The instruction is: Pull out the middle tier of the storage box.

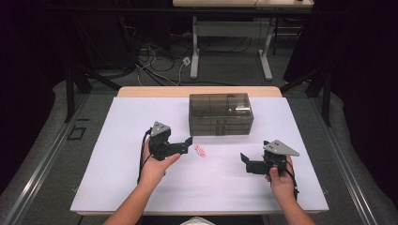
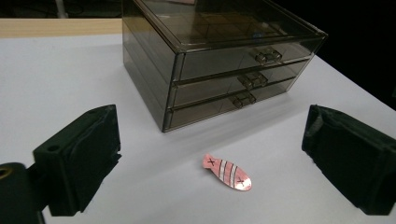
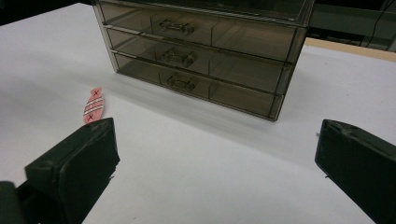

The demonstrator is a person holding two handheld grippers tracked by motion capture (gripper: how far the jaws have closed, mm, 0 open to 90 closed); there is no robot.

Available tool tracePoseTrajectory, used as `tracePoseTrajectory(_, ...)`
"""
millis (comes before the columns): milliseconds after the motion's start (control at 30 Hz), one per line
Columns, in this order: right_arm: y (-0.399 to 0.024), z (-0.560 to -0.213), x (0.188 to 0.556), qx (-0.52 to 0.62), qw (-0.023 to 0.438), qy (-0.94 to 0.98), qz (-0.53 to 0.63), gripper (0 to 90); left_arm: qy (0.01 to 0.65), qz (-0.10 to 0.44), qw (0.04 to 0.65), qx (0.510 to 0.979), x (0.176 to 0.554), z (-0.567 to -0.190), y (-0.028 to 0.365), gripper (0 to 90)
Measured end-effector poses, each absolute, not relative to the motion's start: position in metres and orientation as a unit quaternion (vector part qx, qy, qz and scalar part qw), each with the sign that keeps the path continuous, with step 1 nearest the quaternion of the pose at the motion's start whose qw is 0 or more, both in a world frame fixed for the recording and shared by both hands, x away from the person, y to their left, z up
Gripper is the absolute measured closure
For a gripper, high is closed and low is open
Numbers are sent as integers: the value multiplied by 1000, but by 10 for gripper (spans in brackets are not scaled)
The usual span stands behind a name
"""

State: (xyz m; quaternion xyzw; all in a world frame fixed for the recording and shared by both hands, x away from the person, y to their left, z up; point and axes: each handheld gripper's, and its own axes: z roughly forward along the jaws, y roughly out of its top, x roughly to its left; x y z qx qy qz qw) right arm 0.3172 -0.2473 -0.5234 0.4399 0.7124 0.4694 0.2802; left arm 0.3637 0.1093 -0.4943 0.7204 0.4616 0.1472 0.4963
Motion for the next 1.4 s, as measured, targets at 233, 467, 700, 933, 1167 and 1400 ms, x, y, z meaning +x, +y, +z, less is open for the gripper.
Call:
tracePoseTrajectory(233,-248,-525,318,442,278,716,463,0,476,122,485,723,371,-505,100,146)
tracePoseTrajectory(467,-248,-526,319,440,278,718,463,0,485,115,474,726,377,-513,90,176)
tracePoseTrajectory(700,-248,-526,319,436,279,720,462,0,492,118,468,724,380,-518,86,266)
tracePoseTrajectory(933,-247,-527,319,437,280,722,457,0,502,107,464,722,381,-522,85,339)
tracePoseTrajectory(1167,-246,-528,320,436,279,724,456,0,525,87,442,722,384,-530,82,376)
tracePoseTrajectory(1400,-244,-530,321,434,279,729,449,0,545,60,432,716,390,-535,82,414)
